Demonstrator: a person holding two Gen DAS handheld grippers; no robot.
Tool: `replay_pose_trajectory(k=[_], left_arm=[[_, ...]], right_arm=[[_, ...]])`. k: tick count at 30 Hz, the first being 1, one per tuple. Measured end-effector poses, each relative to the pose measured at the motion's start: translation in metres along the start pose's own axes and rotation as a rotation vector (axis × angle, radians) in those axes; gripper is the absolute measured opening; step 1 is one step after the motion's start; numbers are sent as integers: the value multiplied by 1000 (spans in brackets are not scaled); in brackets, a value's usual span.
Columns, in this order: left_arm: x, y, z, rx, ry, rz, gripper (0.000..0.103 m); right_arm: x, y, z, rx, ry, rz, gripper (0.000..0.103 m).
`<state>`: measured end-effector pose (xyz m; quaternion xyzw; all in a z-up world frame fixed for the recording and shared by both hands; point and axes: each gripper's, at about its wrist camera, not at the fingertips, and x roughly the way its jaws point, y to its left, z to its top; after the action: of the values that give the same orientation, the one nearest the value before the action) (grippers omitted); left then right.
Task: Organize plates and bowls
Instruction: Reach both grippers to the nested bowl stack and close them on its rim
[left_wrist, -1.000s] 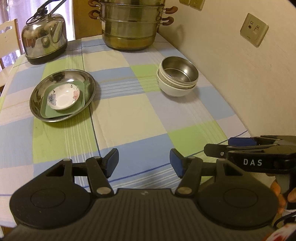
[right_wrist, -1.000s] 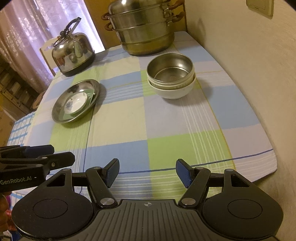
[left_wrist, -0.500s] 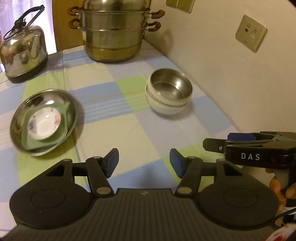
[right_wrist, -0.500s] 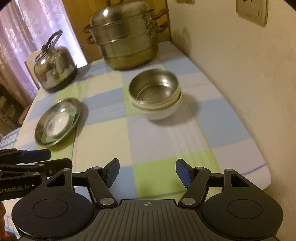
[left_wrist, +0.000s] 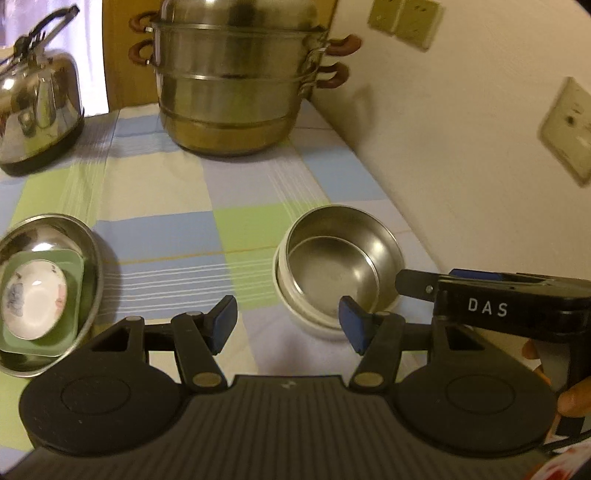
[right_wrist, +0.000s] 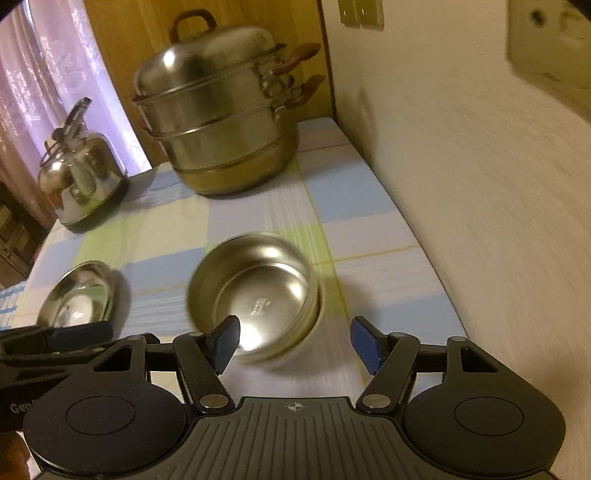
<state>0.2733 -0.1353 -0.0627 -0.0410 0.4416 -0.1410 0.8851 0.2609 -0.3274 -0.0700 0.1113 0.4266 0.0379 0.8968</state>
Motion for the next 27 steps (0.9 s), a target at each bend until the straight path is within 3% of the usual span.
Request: replay_pose_trajectory(k=[4, 15, 27], left_arm=[[24, -5, 7, -28, 26, 24, 58], [62, -8, 19, -48, 81, 77, 46], [75, -13, 21, -30, 113, 84, 24]], right_arm=[[26, -13, 13, -11, 35, 24, 54], [63, -17, 22, -32, 106, 59, 41], [77, -15, 23, -46, 143, 54, 23]])
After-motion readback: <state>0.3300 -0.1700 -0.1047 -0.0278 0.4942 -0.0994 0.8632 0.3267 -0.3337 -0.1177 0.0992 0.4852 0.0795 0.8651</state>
